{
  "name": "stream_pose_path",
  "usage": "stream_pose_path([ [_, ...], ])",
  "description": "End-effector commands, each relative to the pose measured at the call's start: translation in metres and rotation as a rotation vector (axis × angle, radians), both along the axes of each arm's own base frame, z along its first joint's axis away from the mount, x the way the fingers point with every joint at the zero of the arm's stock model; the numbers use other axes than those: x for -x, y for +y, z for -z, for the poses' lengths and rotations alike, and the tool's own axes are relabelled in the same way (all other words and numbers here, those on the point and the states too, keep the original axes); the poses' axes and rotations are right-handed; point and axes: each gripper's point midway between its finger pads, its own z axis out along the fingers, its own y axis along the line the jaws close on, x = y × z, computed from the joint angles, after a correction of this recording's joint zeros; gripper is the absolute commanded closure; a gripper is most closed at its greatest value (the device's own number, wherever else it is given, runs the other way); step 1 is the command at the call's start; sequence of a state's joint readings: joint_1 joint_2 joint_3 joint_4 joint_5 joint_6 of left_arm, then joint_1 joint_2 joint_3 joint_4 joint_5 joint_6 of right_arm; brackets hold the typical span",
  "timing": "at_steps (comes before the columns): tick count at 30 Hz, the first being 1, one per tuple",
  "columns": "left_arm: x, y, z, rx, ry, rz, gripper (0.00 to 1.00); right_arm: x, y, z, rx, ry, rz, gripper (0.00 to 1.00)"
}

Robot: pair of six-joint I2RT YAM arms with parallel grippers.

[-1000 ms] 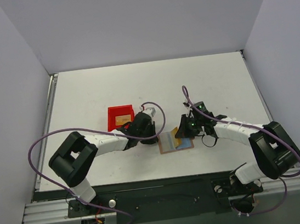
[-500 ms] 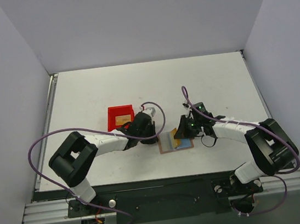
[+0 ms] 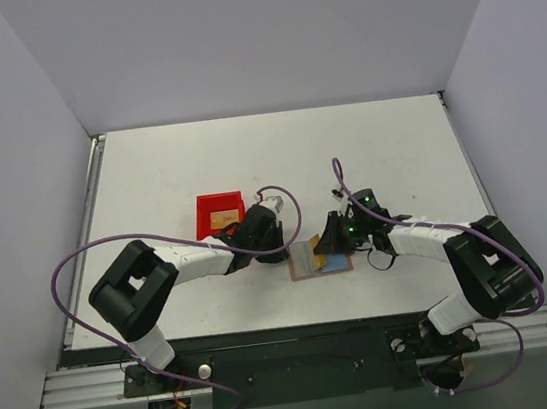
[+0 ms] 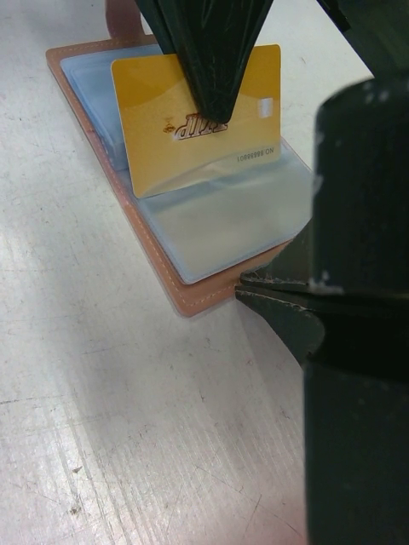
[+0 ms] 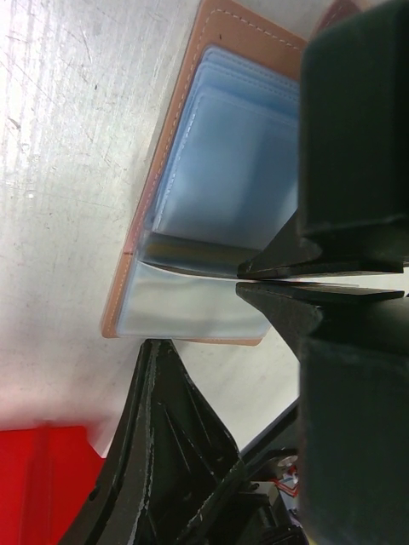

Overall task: Put the credit cards into the card holder
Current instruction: Insert the credit card into the card holder.

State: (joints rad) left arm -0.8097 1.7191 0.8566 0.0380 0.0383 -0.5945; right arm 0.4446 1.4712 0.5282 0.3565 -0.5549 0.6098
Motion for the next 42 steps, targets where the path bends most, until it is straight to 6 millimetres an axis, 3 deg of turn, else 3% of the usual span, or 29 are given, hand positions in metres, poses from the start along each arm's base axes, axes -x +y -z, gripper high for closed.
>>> stream_pose_path([
  [1,-0.005,-0.012,-0.006,0.046,-0.022,0.011,1.0,0.009,0.008,-0.003,-0.045,0.002,-0.06,1.0],
  [17,-0.005,-0.012,-0.007,0.048,-0.021,0.011,1.0,0.025,0.001,0.009,-0.034,0.059,-0.049,1.0],
  [42,-0.005,-0.015,-0.007,0.053,-0.019,0.021,1.0,0.036,0.018,0.021,-0.149,0.142,-0.09,1.0],
])
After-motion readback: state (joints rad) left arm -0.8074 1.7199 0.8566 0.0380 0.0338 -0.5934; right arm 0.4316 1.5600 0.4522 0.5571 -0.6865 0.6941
